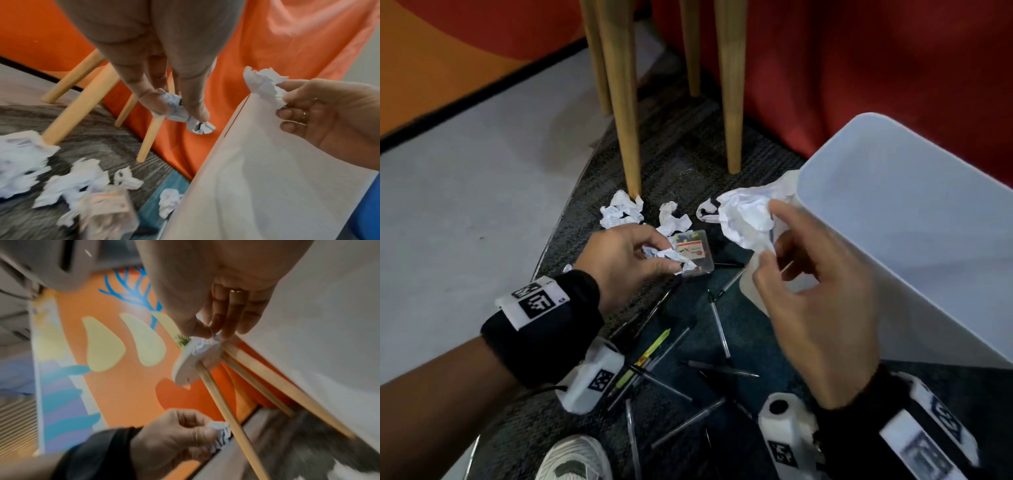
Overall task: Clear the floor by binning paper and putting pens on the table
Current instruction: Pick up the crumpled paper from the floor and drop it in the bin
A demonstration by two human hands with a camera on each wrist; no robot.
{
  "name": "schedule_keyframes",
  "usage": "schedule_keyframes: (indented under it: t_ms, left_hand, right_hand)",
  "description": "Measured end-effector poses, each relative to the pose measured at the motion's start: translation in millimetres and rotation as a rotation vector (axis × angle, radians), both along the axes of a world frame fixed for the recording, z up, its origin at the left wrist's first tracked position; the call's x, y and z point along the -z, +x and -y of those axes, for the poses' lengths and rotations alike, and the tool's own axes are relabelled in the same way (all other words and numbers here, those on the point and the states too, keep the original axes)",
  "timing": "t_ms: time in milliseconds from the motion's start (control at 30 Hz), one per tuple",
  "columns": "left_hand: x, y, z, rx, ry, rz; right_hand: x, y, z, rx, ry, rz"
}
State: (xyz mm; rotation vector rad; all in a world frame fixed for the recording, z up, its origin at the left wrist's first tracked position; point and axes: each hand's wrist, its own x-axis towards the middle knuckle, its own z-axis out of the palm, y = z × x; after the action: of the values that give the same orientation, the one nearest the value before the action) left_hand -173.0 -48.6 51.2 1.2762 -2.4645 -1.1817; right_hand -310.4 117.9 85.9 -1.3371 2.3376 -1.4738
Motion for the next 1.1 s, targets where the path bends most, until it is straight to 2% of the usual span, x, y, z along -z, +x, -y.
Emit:
schedule_keyframes:
  t_ms: [100,200,300,367,433,533,600,833,933,1100]
  left_hand:
    - [-23.1,-8.5,-5.6,-0.001,-0.017,-0.122]
    - [-46.1,-19.0,-11.4,0.021,-0.045,-0.233]
    - [-70.8,-29.2,-19.4,0.069,-0.099,-0.336]
    - [-88.0,-36.1,-25.4,0.101,-0.135,-0.385]
    - [-104.0,-42.8,-31.5,0.128,-0.127,-0.449]
    - [-121.2,-53.5,-39.9,0.196,-0.121,-0.513]
    - [-124.8,-60.7,-41.7,0.219,-0.134,-0.523]
    - [-118.5,-91.3,-47.3,0.302,-0.128,-0.499]
    - [-116.0,-97.7,-49.6,0.354,-0.138,-0.407]
    - [-116.3,-89.7,-39.0,0.333,-0.17,-0.418]
  right_hand:
    - [-30.5,-6.8,-19.9,0.042,-0.07,-0.135]
    - [-47.0,-19.9,-33.9,0.153,-0.062,-0.186]
    - [-53.2,-40.0,-45.1,0.237,0.16,-0.215]
    - [-52.5,-52.5,-51.4,0.252,0.352,-0.166]
    - [-52.7,-58.9,-56.4,0.271,0.447,-0.062]
    - [-56.9,-55.9,-62.6,0.287,0.363,0.006]
    - [-56.8,-52.0,-65.9,0.269,0.3,-0.004]
    - [-43.5,-50.5,-71.9,0.155,0.321,-0.132]
    - [-42.8,-50.9,-73.8,0.146,0.293,-0.118]
    - [-46.9,-47.2,-71.7,0.135,0.274,-0.127]
